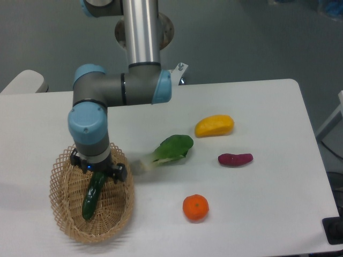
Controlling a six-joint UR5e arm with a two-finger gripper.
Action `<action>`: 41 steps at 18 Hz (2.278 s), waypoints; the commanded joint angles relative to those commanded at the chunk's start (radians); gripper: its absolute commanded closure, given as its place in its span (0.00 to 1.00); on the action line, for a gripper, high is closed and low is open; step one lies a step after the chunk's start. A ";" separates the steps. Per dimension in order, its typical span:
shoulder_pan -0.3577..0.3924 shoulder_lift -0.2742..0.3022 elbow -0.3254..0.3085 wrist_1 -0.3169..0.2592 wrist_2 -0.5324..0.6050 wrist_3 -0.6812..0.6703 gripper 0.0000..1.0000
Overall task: Pick up the cucumber from the basket
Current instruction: 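Close the gripper around the green cucumber inside the basket, then lift the cucumber out of the basket and carry it toward the tangerine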
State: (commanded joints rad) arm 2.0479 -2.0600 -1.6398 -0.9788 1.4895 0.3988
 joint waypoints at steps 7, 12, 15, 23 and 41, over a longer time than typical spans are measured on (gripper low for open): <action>-0.015 -0.037 -0.002 0.058 0.028 0.002 0.00; -0.035 -0.069 0.002 0.077 0.069 0.006 0.00; -0.035 -0.068 0.009 0.075 0.075 0.011 0.24; -0.034 -0.062 0.017 0.075 0.075 0.028 0.76; 0.211 0.040 0.175 0.031 0.077 0.492 0.78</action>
State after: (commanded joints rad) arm 2.2593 -2.0202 -1.4651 -0.9479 1.5662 0.8908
